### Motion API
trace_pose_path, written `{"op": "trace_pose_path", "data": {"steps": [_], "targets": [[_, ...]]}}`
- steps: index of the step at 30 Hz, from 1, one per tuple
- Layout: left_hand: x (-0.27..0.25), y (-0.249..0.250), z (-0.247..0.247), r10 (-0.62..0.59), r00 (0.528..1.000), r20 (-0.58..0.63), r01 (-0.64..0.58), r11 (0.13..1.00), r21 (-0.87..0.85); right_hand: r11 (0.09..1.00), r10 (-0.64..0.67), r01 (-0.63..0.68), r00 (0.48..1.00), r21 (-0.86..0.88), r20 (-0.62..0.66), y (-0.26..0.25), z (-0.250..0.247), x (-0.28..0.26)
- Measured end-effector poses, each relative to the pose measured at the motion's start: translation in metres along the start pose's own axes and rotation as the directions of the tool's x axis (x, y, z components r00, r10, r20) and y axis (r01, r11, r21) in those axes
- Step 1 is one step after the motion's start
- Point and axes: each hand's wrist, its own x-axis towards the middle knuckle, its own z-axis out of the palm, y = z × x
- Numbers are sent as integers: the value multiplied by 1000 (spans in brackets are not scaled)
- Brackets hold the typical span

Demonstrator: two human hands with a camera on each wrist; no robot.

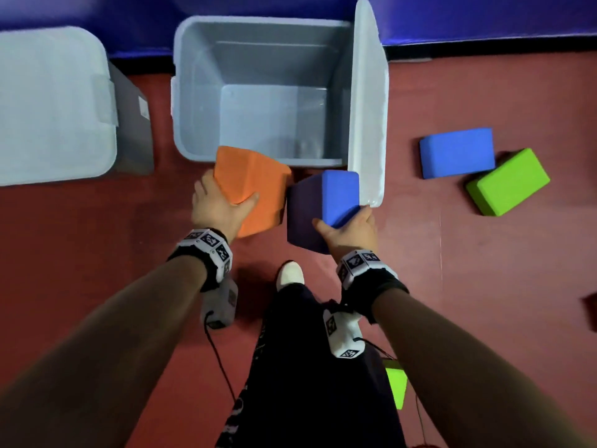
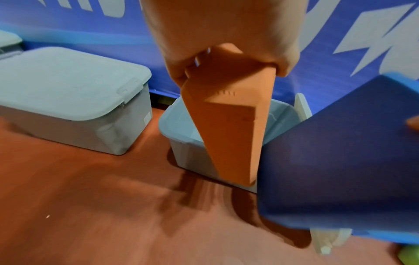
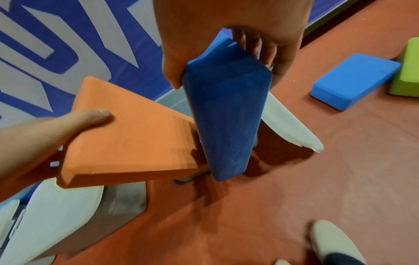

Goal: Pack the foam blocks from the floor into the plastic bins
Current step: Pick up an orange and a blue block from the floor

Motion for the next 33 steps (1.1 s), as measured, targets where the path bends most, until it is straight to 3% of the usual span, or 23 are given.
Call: {"op": "trace_pose_path", "data": {"steps": [6, 9, 12, 16, 20, 26, 33], "targets": [[80, 38, -15, -126, 992, -9, 124, 984, -127, 995, -101, 99, 993, -26, -62, -103, -22, 75], [114, 60, -10, -189, 982, -16, 183, 968, -171, 995, -97, 96, 994, -25, -46, -136, -24, 108], [159, 87, -5, -206, 978, -16, 203, 973, -110, 999, -54, 53, 997, -5, -59, -161, -14, 147], [228, 114, 2, -169, 978, 121, 171, 985, 1, 1000, -20, 20, 999, 6, -29, -184, 3, 196], [276, 134, 18, -68, 978, 196, 51, 995, 90, 999, 48, -48, 999, -8, -20, -198, 16, 231], [309, 159, 54, -109, 969, 223, 95, 993, 76, 991, 126, -127, 992, -48, -21, -201, 38, 272], [362, 148, 137, -129, 958, 256, 113, 991, 78, 976, 209, -213, 974, -36, -92, -208, 100, 336]]}}
